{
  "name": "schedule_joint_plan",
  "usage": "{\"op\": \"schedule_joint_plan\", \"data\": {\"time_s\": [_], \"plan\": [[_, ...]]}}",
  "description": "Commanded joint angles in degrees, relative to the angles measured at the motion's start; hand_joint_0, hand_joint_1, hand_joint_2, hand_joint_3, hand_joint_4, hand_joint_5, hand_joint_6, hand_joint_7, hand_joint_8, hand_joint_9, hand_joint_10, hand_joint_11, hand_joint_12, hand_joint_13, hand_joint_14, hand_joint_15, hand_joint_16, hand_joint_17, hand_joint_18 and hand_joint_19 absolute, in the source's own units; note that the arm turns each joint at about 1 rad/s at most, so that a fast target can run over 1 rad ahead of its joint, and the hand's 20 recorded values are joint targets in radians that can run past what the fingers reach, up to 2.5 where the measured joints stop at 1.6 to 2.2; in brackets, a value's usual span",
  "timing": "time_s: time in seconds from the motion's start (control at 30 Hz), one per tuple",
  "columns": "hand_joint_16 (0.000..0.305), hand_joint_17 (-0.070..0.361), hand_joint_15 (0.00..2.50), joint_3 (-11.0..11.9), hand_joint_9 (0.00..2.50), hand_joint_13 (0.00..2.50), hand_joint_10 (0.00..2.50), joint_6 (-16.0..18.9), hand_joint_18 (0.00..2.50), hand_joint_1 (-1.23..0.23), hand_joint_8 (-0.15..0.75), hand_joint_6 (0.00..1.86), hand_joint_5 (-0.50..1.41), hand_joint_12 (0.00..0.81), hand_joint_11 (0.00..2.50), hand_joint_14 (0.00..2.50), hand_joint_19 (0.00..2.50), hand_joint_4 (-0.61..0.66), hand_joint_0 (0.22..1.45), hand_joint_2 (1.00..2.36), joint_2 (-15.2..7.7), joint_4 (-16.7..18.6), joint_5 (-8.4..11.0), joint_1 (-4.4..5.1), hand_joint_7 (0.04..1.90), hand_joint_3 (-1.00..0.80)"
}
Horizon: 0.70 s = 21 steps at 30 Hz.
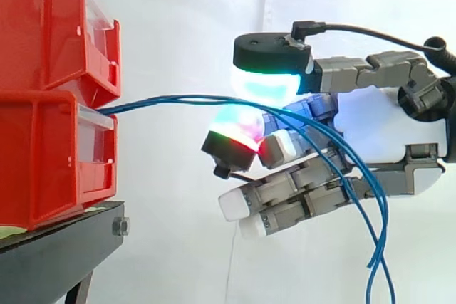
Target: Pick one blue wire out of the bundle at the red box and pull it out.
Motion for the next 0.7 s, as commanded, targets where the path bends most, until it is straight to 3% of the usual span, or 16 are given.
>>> {"op": "schedule_joint_plan", "data": {"time_s": [0.0, 0.27, 0.67], "plan": [[0.063, 0.141, 0.34, 0.04, 1.07, 0.64, 0.02, -2.07, 0.49, -0.76, 0.303, 0.83, -0.15, 0.400, 0.89, 0.01, 0.46, 0.22, 0.56, 1.02, 0.40, -0.22, 0.03, -0.03, 1.15, -0.09], [0.063, 0.141, 0.34, 0.04, 1.04, 0.64, 0.03, -3.12, 0.50, -0.79, 0.304, 0.84, -0.16, 0.399, 0.90, 0.01, 0.43, 0.19, 0.59, 1.02, 0.40, -0.22, 0.03, -0.12, 1.16, -0.05], [0.071, 0.160, 0.32, 0.04, 1.07, 0.67, 0.02, -3.83, 0.55, -0.78, 0.318, 0.70, -0.11, 0.429, 0.78, 0.01, 0.42, 0.34, 0.62, 1.00, 0.40, -0.22, -0.15, -0.21, 1.16, 0.06]]}}
